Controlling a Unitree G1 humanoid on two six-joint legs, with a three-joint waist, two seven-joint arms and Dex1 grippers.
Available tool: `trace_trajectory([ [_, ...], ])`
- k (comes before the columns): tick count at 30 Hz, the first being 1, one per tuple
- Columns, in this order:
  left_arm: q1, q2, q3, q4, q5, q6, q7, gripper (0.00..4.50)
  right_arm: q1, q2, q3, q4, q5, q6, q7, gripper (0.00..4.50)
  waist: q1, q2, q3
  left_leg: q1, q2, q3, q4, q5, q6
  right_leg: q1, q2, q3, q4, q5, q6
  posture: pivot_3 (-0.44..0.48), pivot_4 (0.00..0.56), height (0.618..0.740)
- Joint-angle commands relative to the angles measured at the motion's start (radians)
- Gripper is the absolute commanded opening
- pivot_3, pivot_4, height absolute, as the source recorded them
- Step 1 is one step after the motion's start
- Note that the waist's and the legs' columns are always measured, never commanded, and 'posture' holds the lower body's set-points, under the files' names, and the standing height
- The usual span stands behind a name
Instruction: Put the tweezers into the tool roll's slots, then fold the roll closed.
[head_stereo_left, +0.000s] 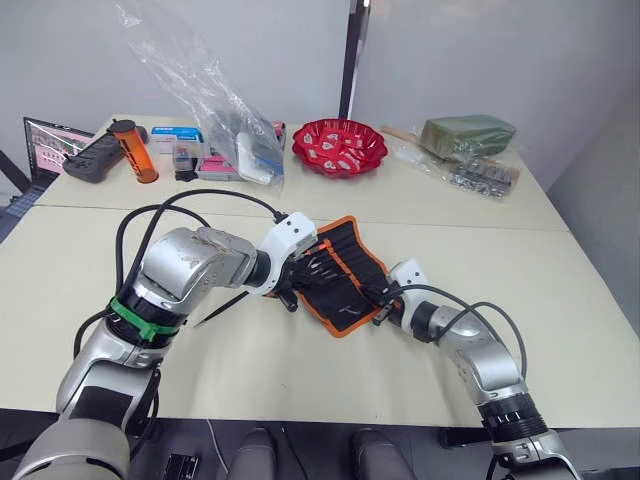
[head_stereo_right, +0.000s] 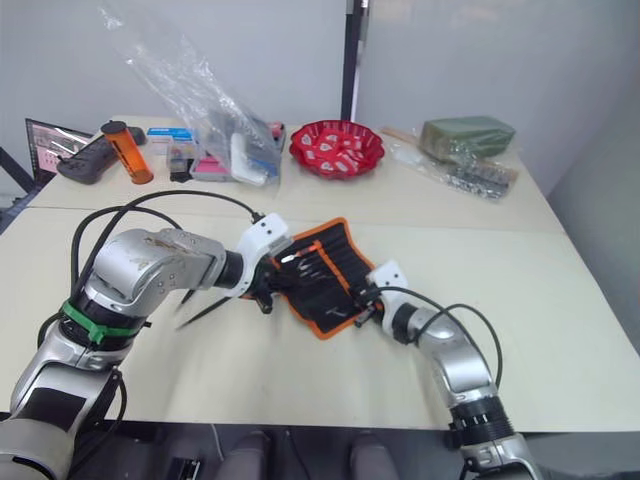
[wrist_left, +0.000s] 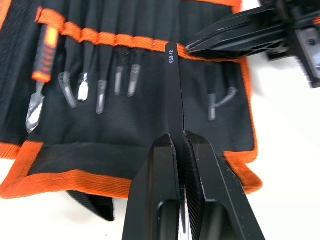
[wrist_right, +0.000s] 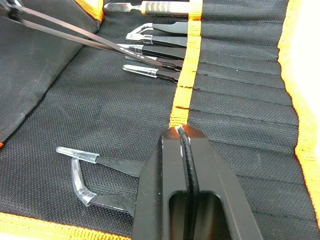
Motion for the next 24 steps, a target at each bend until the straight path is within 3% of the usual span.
trace_trajectory([
  [1, -0.028, -0.003, -0.012, 0.005, 0.034, -0.019, -0.002, 0.04, 0.052, -0.011, 0.019, 0.056, -0.028, 0.076, -0.007, 0.00, 0.000, 0.000, 0.000, 0.000, 0.000, 0.000, 0.000, 0.000, 0.000, 0.000, 0.000, 0.000, 0.000, 0.000, 0.000, 0.000, 0.150, 0.740],
  [24, -0.066, -0.092, -0.121, 0.143, 0.184, -0.174, -0.054, 0.04, 0.074, 0.000, 0.004, 0.012, -0.008, 0.110, -0.031, 0.00, 0.003, 0.000, 0.000, 0.000, 0.000, 0.000, 0.000, 0.000, 0.000, 0.000, 0.000, 0.000, 0.000, 0.002, 0.005, 0.000, 0.150, 0.740],
])
